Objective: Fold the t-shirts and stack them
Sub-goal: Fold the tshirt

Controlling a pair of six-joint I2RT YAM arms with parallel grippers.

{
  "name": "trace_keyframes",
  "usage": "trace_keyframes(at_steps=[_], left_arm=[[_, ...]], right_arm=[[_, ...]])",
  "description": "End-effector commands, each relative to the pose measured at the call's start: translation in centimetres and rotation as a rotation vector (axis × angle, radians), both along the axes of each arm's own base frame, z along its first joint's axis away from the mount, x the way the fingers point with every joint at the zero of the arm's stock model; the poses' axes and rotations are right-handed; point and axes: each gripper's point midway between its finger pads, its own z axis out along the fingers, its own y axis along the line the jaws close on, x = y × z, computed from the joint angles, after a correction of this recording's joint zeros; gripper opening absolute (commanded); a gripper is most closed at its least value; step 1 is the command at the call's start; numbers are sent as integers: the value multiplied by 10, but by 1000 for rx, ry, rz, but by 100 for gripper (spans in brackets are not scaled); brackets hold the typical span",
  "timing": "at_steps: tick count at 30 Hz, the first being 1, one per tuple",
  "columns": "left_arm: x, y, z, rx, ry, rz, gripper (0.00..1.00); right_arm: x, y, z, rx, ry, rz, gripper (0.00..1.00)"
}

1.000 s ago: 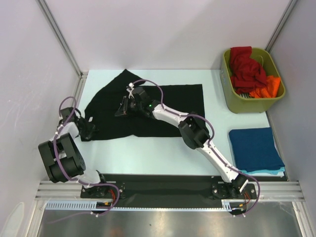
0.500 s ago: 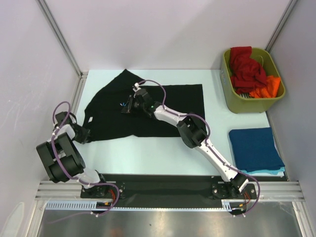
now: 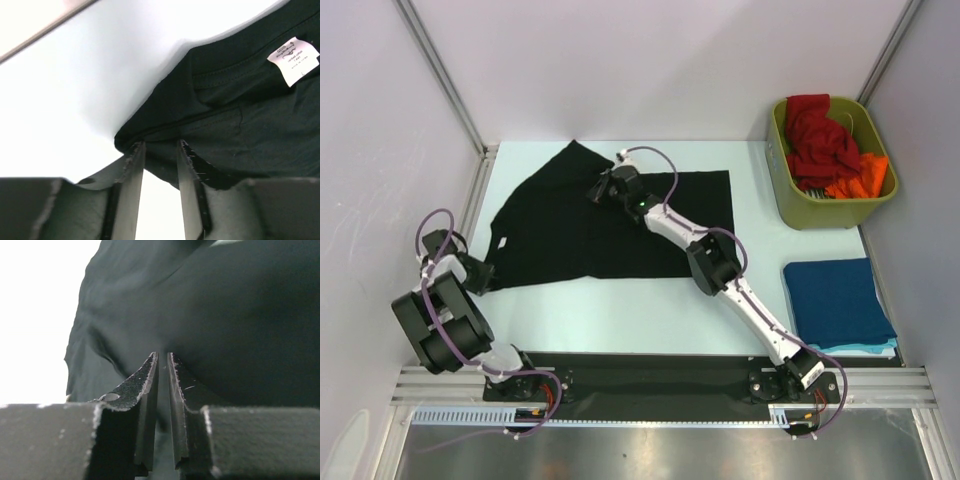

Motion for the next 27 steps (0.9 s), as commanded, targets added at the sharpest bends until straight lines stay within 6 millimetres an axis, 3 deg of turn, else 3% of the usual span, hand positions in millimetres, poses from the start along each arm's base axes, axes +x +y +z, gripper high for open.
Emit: trace_keyframes(at_steps=[1,2,3,4,5,6,8,9,11,12,13,14,15,16,18,19,21,22,23,25,27], left_arm=[[-18,19,14,121,37,8,40],[-16,18,19,131,24,0,43],[-13,18,27,145,7,-8,44],[-14,15,28,145,13,-25,47],[-14,13,29,146,15,-35,47],[-13,11,33,154,9,-49,48],[-13,8,37,165,-3,-63,52],[-15,7,39,168,-7,-63,55],[-17,5,39,165,-5,-63,64],[-15,-1,37,139,-25,-80,66],[-13,-3,35,129,-34,-90,70],[-13,-7,32,110,-36,-104,71],[-11,-11,29,88,-39,-116,72],[-11,-15,24,57,-31,-122,72],[-10,-14,21,47,-24,-117,73],[-8,-14,19,36,-26,-116,73],[-5,-14,12,5,-5,-116,73],[-5,-14,11,-5,1,-115,73],[-6,-14,9,-10,13,-115,73],[-8,-14,13,-12,13,-113,73],[-11,-12,16,8,15,-113,73]], right_arm=[[31,-36,101,19,-139,-54,19],[31,-43,111,-10,-144,-49,22],[32,-59,145,-38,-178,-52,23],[32,-68,161,-47,-194,-51,24],[29,-77,163,-67,-179,-46,27],[26,-93,193,-69,-195,-42,29],[17,-110,200,-100,-159,-14,33],[6,-129,207,-147,-121,16,35],[-12,-146,198,-212,-52,58,40],[-33,-159,167,-273,62,99,43],[-45,-174,177,-299,63,119,45],[-57,-184,170,-323,108,139,48],[-87,-198,133,-368,248,199,50],[-101,-212,139,-400,242,235,51],[-136,-238,114,-492,337,281,56],[-165,-257,80,-556,424,308,57],[-188,-280,81,-600,418,316,57],[-214,-296,56,-625,500,324,58],[-218,-305,73,-598,472,281,59],[-236,-322,60,-597,505,241,62],[-236,-340,74,-542,480,142,70]])
